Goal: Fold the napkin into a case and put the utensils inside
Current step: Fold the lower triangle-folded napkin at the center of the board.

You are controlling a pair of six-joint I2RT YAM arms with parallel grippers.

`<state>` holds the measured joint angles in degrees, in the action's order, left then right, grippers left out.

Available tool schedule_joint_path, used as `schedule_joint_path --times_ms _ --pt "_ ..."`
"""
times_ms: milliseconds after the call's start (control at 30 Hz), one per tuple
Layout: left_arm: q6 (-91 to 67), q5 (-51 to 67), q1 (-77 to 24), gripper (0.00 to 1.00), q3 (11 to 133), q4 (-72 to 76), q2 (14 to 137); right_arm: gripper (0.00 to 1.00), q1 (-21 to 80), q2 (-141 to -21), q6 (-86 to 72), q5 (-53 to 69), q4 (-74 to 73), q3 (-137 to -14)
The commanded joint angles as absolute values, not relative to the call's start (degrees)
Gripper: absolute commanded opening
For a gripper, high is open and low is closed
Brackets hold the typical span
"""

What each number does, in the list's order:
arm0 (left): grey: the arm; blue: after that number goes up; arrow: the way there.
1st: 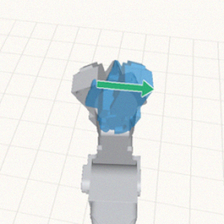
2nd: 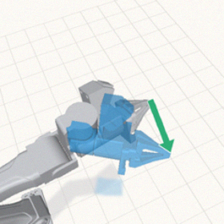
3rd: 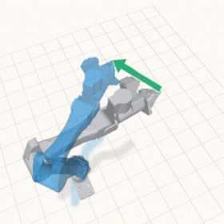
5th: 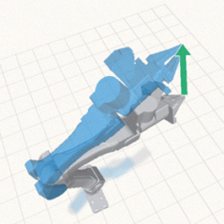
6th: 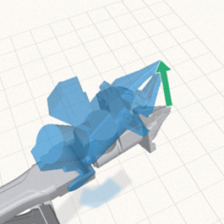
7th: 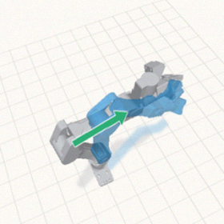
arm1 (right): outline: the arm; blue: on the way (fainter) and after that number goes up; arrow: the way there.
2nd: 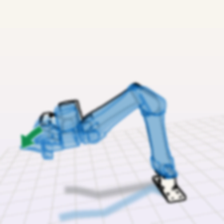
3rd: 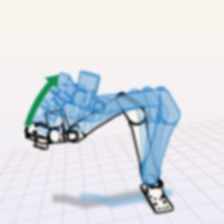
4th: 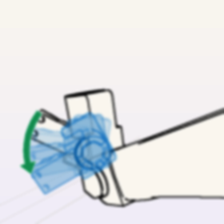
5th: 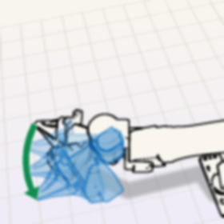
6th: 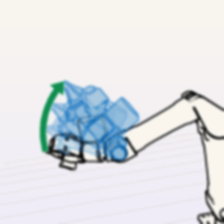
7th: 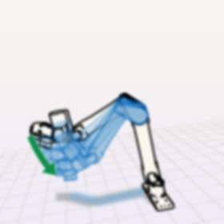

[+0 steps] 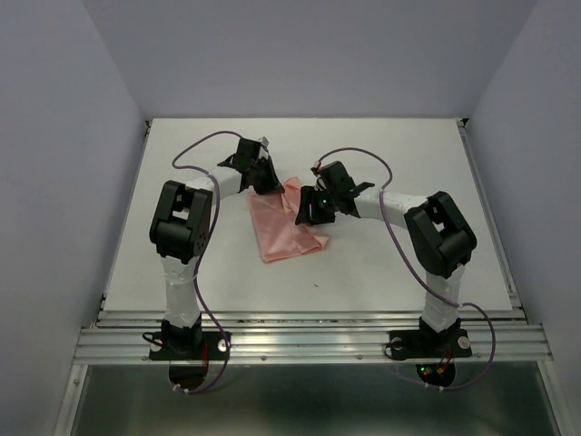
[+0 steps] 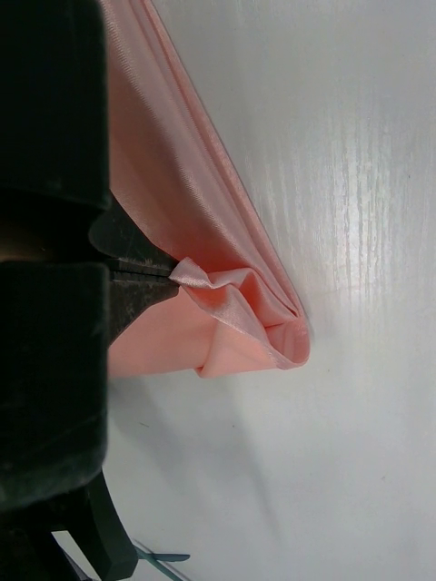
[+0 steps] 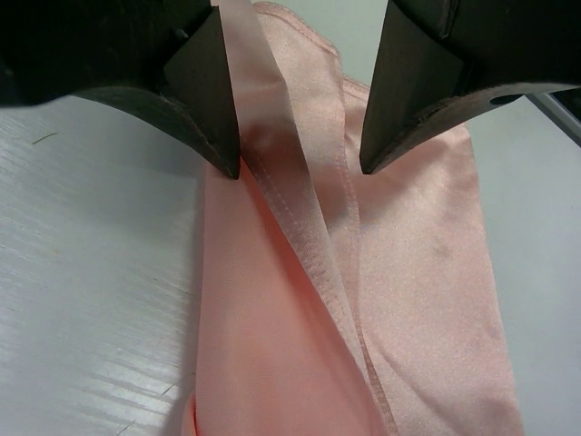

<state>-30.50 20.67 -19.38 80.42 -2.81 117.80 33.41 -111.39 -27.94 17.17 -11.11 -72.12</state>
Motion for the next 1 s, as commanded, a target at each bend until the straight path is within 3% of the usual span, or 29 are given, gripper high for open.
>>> schedule_joint_path --times_ms 0,700,967 --pt "-30.1 21.5 -19.0 0.00 82.5 -1.9 117.4 0.61 33.8 -109.0 -25.7 20.3 -9.2 -70.8" --pt "-30.6 21.1 -19.0 0.00 81.8 -1.5 117.9 0.60 38.8 -107.2 -23.7 23.2 -10.3 -70.1" --pt "-30.7 21.4 -19.0 0.00 82.0 -1.5 117.9 0.57 39.4 -104.7 -24.3 17.8 -10.4 -69.8"
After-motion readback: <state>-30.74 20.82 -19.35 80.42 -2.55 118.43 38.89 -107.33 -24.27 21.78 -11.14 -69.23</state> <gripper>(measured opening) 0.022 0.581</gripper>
